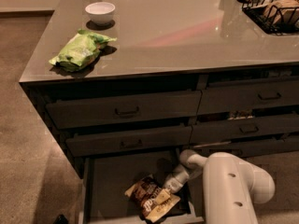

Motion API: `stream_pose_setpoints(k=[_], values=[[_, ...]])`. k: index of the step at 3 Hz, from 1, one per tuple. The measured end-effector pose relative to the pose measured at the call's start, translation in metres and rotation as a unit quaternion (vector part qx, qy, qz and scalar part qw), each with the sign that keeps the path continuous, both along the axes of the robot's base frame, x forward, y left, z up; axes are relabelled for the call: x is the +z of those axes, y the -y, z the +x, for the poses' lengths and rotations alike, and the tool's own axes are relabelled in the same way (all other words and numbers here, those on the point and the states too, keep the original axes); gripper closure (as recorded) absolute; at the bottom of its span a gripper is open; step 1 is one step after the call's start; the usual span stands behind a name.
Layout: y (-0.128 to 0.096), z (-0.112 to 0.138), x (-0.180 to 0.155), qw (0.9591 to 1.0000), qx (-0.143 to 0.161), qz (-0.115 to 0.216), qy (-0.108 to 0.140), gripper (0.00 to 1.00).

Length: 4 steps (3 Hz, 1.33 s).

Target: Pick brown chip bag from bottom drawer and place on counter

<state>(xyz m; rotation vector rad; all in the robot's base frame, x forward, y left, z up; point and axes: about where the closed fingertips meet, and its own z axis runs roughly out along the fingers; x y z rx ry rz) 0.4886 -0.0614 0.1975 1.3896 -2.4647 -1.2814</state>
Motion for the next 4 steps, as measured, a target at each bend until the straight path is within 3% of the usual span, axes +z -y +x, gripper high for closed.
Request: stream_pose_setpoints(k=[1,2,3,4], values=[[0.005,0.007,0.056,0.9957,0.003,0.092,0.013,0.96],[0.021,0.010,0.154,0.9730,0.026,0.204,0.105,1.00],[0.033,-0.005,0.216,0.9517,0.040,0.251,0.172,1.00],[0.037,-0.016,0.273,0.9279,0.053,0.266,0.256,1.00]])
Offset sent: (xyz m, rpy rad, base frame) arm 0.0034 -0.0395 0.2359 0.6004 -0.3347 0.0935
